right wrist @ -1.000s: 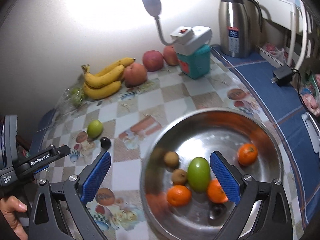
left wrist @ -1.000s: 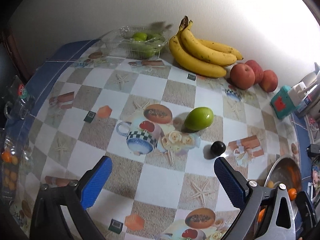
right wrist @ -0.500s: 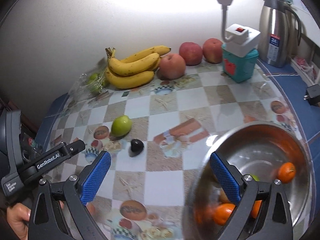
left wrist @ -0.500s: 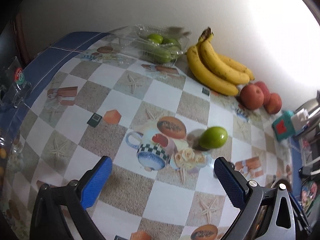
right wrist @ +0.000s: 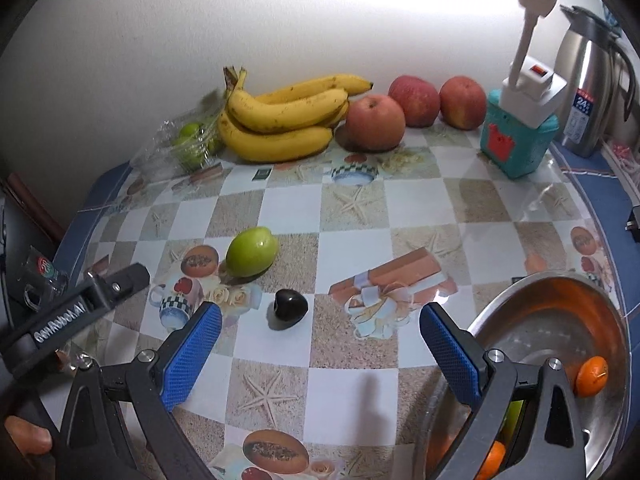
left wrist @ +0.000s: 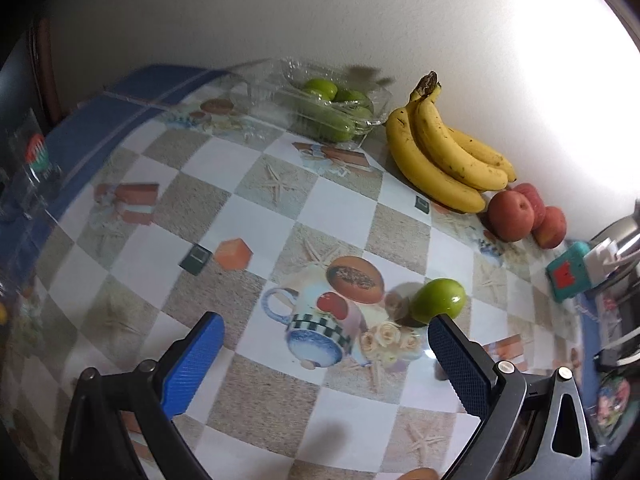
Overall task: Organize fruits
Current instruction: 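Move the right tool to the last dark plum while the left tool approaches the green mango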
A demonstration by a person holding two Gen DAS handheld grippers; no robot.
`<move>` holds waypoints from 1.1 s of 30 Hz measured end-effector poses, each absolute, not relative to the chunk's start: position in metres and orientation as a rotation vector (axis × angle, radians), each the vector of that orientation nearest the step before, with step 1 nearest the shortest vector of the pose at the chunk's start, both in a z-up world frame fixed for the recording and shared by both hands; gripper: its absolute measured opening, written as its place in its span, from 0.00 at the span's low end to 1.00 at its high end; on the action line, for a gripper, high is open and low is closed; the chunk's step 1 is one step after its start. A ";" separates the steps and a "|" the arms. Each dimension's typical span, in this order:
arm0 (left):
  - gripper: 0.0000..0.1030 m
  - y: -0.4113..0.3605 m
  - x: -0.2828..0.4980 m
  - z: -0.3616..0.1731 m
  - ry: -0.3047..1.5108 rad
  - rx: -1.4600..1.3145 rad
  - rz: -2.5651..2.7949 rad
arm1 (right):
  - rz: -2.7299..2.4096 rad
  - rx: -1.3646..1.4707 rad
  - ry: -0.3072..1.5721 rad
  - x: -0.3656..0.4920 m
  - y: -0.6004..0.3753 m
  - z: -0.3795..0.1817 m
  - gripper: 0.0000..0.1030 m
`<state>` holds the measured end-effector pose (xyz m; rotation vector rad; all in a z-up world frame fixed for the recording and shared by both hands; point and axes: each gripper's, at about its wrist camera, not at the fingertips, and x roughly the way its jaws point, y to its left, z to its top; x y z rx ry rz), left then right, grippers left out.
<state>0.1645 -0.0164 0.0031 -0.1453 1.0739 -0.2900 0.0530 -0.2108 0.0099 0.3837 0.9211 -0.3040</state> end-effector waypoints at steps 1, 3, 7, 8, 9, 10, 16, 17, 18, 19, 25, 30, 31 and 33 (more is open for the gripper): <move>1.00 -0.018 0.164 0.002 1.077 -0.141 -0.298 | -0.305 0.385 0.928 0.054 -0.211 0.008 0.97; 1.00 -0.023 0.163 0.003 1.055 -0.093 -0.305 | -0.284 0.408 0.936 0.058 -0.211 0.004 0.96; 1.00 -0.025 0.163 0.010 1.002 -0.093 -0.332 | -0.280 0.422 0.954 0.064 -0.211 -0.002 0.96; 1.00 -0.025 0.163 0.012 0.991 -0.098 -0.339 | -0.282 0.417 0.960 0.066 -0.211 -0.003 0.96; 1.00 -0.025 0.164 0.015 0.973 -0.099 -0.341 | -0.282 0.418 0.963 0.067 -0.211 -0.004 0.96; 1.00 -0.025 0.165 0.017 0.962 -0.098 -0.341 | -0.275 0.425 0.964 0.069 -0.211 -0.006 0.96; 1.00 -0.028 0.173 0.020 0.931 -0.103 -0.365 | -0.248 0.428 0.983 0.079 -0.208 -0.016 0.96; 0.99 -0.030 0.174 0.021 0.927 -0.102 -0.369 | -0.249 0.422 0.988 0.082 -0.207 -0.017 0.96; 0.99 -0.031 0.175 0.021 0.921 -0.101 -0.374 | -0.245 0.419 0.992 0.084 -0.206 -0.019 0.96; 0.99 -0.033 0.175 0.021 0.913 -0.097 -0.380 | -0.241 0.421 0.991 0.086 -0.205 -0.020 0.96; 0.99 -0.039 0.182 0.018 0.914 -0.104 -0.391 | -0.226 0.402 1.010 0.095 -0.200 -0.028 0.95; 0.94 -0.049 0.185 0.008 0.963 -0.087 -0.432 | -0.231 0.395 1.024 0.100 -0.198 -0.034 0.73; 0.92 -0.050 0.185 0.006 0.971 -0.089 -0.439 | -0.233 0.394 1.027 0.101 -0.198 -0.035 0.67; 0.90 -0.055 0.186 0.002 0.993 -0.089 -0.456 | -0.233 0.391 1.037 0.102 -0.198 -0.038 0.61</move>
